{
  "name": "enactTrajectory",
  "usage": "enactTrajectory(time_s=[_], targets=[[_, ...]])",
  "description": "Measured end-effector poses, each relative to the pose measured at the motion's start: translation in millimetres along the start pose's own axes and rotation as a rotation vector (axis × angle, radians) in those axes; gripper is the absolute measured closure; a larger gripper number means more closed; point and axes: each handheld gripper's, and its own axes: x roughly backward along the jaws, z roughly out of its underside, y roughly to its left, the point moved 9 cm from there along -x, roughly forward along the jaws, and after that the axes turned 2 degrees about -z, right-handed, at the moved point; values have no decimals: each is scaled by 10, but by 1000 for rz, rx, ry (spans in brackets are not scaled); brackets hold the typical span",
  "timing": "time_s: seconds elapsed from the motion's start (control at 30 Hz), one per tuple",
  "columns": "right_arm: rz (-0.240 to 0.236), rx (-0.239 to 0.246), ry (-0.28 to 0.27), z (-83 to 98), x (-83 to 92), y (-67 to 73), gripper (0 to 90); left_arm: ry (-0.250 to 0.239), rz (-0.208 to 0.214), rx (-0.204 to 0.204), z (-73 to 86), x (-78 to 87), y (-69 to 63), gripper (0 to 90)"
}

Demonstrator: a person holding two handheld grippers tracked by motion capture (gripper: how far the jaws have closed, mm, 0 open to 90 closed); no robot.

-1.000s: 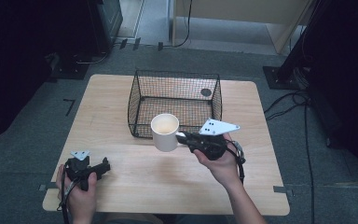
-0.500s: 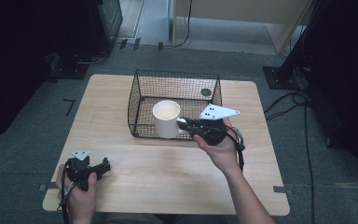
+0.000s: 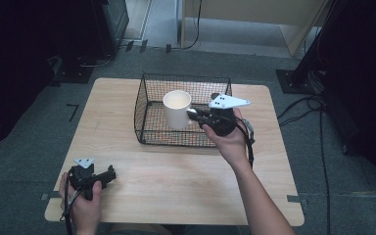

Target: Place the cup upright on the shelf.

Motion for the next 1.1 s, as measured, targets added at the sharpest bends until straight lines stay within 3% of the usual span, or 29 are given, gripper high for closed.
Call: enactTrajectory(time_s=[0.43,0.73,0.9,1.1], targets=[[37,3,14,7,-265,-378,807,2,0,-3,2,1,2,0],[-3,-20,4,24,-437,-529,807,3,1,-4,2,2,0,0],[-32,31,-27,40,-583,-586,807,2,2,-4,2,1,0,0],[-57,37,-29,64,-706,-603,806,3,3,-7,3,2,-2,0]])
